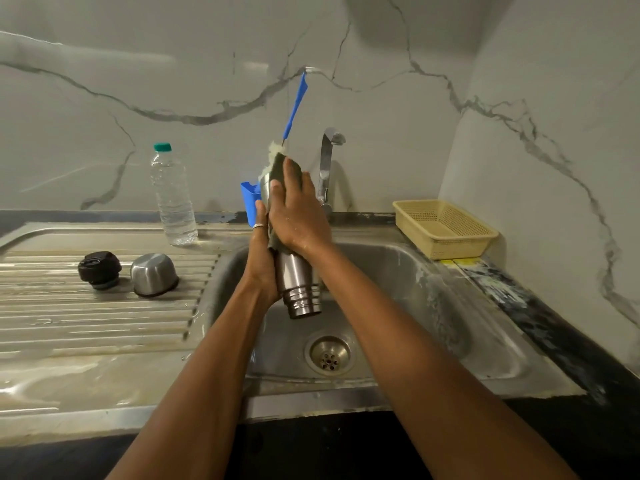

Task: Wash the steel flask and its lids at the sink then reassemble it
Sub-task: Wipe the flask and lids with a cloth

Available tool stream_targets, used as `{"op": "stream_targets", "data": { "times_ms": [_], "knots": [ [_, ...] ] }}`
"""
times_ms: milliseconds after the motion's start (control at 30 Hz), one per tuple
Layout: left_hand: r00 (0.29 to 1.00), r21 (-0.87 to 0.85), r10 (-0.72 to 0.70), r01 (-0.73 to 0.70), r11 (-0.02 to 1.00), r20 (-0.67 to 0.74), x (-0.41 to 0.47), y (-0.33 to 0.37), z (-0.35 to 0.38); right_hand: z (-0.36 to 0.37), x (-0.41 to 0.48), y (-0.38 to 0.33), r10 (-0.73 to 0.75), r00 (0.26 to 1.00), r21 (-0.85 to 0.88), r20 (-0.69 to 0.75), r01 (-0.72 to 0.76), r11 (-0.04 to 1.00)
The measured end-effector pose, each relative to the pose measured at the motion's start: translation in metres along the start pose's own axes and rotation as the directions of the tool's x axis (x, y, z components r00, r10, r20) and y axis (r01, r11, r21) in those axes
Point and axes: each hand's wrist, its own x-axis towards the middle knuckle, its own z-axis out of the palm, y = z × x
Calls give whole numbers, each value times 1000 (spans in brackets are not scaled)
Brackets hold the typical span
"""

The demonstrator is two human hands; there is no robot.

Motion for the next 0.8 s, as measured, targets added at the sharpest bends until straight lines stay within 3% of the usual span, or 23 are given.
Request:
{"op": "stream_targets", "data": {
  "times_ms": [100,233,433,567,667,800],
  "knots": [
    [1000,-18,-1,1,1000,9,1,0,-3,-3,-3,-1,141,988,186,70,-152,971],
    [1000,-10,6,-6,1000,13,-4,3,-3,-9,-39,2,186,978,277,91,-205,939],
    [989,257,125,-103,961,-73,11,8,-17,6,-81,17,-63,998,-21,16,64,998],
    [990,230,142,-141,963,9,5,4,-11,13,-68,19,-197,978,-286,-65,171,943],
    [985,170,170,-170,971,18,1,0,-4,12,-47,14,-196,979,-269,-58,174,947],
    [1000,-43,-21,21,999,-13,-3,1,0,6,-19,4,-110,994,-114,-7,108,988]
  ]
}}
